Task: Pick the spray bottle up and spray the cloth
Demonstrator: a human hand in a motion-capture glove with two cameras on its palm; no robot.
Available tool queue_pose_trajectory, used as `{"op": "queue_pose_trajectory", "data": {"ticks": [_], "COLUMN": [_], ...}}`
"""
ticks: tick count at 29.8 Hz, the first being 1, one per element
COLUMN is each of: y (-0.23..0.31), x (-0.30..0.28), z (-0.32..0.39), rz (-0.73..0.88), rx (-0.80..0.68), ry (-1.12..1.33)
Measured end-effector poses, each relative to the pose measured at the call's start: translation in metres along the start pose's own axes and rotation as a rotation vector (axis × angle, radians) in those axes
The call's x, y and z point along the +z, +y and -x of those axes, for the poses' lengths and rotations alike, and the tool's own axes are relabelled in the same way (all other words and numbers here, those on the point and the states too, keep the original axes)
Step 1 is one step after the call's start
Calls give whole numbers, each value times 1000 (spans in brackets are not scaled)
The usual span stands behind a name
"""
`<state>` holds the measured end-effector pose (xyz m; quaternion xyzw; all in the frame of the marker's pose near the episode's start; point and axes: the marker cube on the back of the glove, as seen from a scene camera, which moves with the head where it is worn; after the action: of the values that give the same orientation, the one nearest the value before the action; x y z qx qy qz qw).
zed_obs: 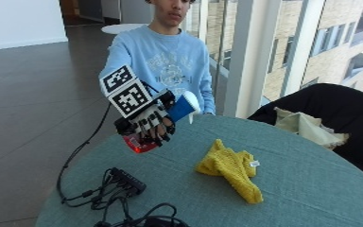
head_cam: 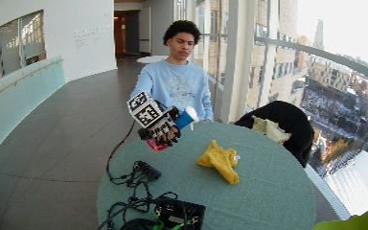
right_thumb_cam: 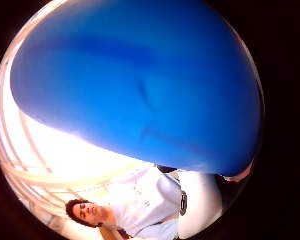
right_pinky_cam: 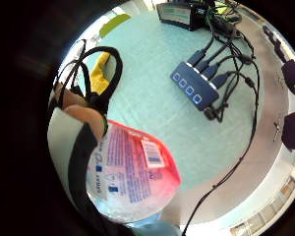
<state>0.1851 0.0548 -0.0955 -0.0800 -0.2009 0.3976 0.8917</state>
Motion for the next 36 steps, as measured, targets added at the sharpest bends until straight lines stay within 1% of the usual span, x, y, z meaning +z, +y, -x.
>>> {"op": "queue_pose_trajectory", "data": {"ticks": [13, 36], "y": [-7, -11], "x": [12, 13], "z": [6, 18], "rz": [77, 83], "rx": [21, 53], "ry": [55, 114]}}
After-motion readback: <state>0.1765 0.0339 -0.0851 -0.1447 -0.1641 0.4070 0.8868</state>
